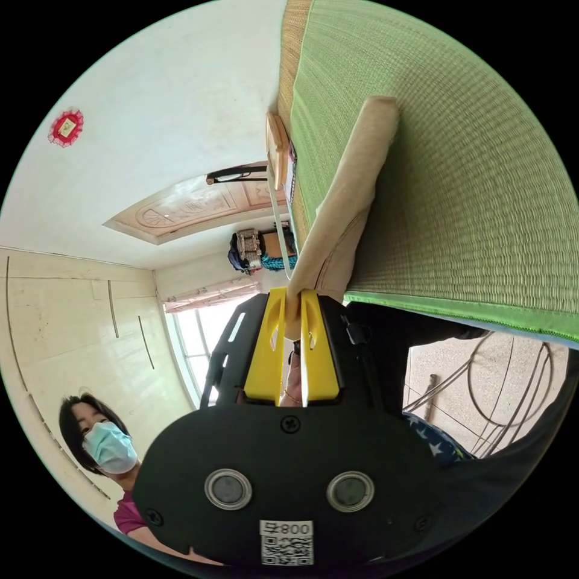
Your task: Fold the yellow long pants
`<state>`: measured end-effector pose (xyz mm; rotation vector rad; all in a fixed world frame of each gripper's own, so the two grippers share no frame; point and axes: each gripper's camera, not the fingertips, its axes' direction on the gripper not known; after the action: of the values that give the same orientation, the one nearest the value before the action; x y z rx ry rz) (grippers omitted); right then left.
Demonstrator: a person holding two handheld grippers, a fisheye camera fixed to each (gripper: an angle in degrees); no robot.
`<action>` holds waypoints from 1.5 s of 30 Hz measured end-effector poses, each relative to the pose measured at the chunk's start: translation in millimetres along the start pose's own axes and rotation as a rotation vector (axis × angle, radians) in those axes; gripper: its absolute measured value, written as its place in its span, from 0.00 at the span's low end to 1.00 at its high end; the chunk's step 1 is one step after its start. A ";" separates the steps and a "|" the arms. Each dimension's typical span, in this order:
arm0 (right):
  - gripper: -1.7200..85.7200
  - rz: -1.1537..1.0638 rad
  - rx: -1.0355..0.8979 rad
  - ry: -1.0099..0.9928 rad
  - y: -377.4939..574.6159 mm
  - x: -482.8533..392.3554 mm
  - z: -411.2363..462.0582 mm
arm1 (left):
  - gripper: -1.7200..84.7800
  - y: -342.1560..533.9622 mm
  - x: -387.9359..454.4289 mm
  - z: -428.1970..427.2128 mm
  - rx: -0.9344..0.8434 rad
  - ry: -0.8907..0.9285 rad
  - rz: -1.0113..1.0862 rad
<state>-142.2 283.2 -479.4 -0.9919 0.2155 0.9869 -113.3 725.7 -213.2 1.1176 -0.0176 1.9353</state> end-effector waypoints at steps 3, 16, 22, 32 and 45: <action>0.05 -0.010 -0.003 0.003 -7.2 -11.6 2.2 | 0.15 -4.6 -12.9 -12.5 0.006 0.044 -0.026; 0.06 -0.026 -0.013 -0.008 -23.0 -37.7 12.6 | 0.18 -22.1 -48.8 -41.8 0.044 0.167 -0.130; 0.06 -0.030 -0.019 -0.008 -27.5 -43.1 13.3 | 0.19 -27.4 -57.9 -50.6 0.074 0.179 -0.155; 0.06 -0.025 -0.030 0.006 -31.2 -41.9 5.0 | 0.17 -52.6 -68.2 -46.2 0.107 0.134 -0.196; 0.05 0.032 -0.028 0.038 -16.1 0.6 -36.2 | 0.11 -67.1 -59.5 -1.7 0.065 0.077 -0.174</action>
<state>-119.8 252.4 -490.5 -1.0355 0.2502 1.0031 -55.7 727.6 -281.9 1.0507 0.1800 1.8323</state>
